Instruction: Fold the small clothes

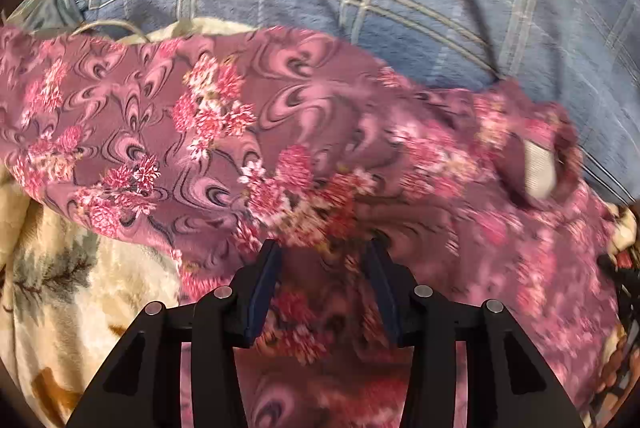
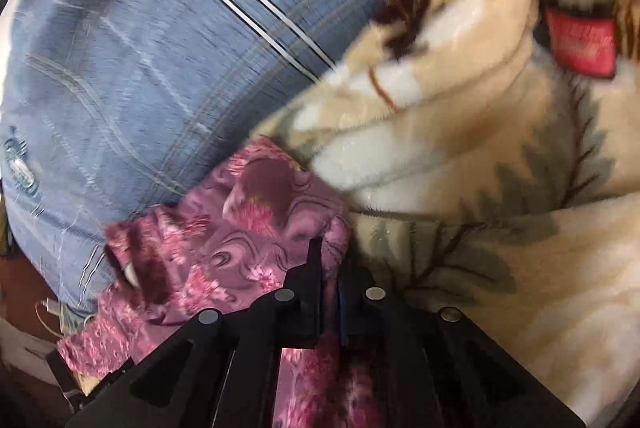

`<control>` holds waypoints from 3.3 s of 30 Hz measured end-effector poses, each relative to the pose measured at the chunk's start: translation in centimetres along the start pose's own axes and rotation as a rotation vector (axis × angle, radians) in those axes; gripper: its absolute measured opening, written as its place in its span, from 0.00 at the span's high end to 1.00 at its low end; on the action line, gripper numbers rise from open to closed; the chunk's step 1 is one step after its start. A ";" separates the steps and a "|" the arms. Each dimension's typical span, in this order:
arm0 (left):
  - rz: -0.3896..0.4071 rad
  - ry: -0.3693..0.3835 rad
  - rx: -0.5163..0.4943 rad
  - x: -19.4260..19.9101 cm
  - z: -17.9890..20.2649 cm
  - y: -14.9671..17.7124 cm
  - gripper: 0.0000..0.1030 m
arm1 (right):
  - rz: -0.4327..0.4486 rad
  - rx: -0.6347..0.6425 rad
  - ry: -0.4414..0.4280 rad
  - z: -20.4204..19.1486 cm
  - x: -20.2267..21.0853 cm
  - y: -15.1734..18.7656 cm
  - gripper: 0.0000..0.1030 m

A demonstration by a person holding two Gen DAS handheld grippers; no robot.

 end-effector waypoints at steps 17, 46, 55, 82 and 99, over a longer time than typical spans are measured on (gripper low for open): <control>0.074 0.130 0.069 4.7 -0.3 3.0 0.55 | 0.053 0.272 0.010 -4.2 5.9 5.8 0.80; 0.373 0.261 0.689 17.1 -33.7 -9.4 0.85 | -0.061 0.599 -0.149 -20.5 6.7 18.3 0.55; 0.425 0.249 0.430 21.6 -24.0 -6.6 0.93 | -0.019 0.510 -0.187 -18.2 7.8 16.1 0.54; -0.149 0.235 -0.101 -4.6 14.7 1.9 0.79 | 0.017 0.197 -0.129 -0.9 10.0 9.2 0.53; 0.033 0.391 0.301 3.8 -3.1 -2.4 0.29 | 0.000 0.336 -0.252 -11.5 9.2 11.1 0.39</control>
Point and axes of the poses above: each gripper's, at about its wrist camera, not at the fingertips, and x roughly against the way its jaws point, z to its right, y to its underside, the point moved 9 cm from there along -x, roughly the way its jaws point, and after that the axes turned 12 degrees about y, right-handed, at the moved point
